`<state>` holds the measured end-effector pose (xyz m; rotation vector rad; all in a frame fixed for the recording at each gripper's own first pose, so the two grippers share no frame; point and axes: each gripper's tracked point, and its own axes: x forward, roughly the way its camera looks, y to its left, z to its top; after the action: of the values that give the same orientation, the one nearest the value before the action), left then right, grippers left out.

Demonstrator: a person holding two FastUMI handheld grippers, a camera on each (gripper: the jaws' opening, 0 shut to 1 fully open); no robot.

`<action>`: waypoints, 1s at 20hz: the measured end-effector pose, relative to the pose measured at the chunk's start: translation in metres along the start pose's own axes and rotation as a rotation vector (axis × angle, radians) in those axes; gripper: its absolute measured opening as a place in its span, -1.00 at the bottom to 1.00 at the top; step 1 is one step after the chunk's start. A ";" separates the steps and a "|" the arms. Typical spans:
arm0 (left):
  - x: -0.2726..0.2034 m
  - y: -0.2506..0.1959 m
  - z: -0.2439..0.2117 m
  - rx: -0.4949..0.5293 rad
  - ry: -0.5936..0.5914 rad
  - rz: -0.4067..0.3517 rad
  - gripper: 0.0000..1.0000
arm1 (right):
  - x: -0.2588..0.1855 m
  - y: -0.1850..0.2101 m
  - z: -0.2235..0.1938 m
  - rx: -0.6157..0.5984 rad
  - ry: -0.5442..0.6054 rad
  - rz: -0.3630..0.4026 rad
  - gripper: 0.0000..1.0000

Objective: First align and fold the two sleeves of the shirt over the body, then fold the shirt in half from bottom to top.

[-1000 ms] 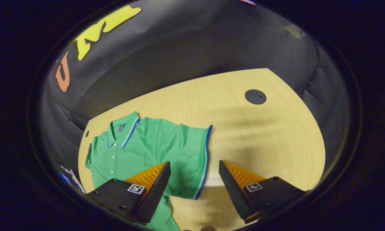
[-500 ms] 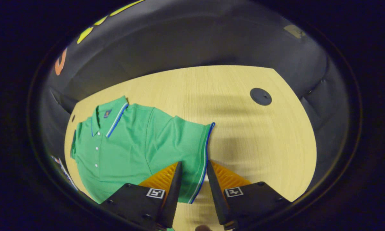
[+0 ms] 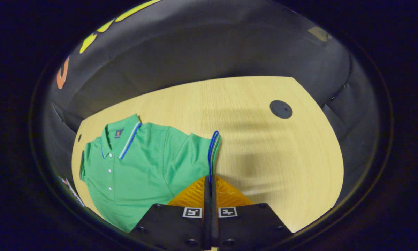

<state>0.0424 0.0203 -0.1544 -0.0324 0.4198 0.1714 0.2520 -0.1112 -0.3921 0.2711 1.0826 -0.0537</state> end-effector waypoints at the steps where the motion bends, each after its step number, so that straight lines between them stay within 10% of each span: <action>1: 0.000 0.004 -0.001 -0.006 0.004 0.005 0.95 | -0.008 0.003 0.002 0.013 -0.010 0.008 -0.96; 20: -0.041 0.110 -0.028 -0.049 0.060 0.087 0.96 | -0.002 0.187 -0.021 0.023 0.011 0.124 -0.94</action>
<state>-0.0249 0.1202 -0.1627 -0.0677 0.4767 0.2671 0.2659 0.0739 -0.3641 0.3596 1.0743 0.0464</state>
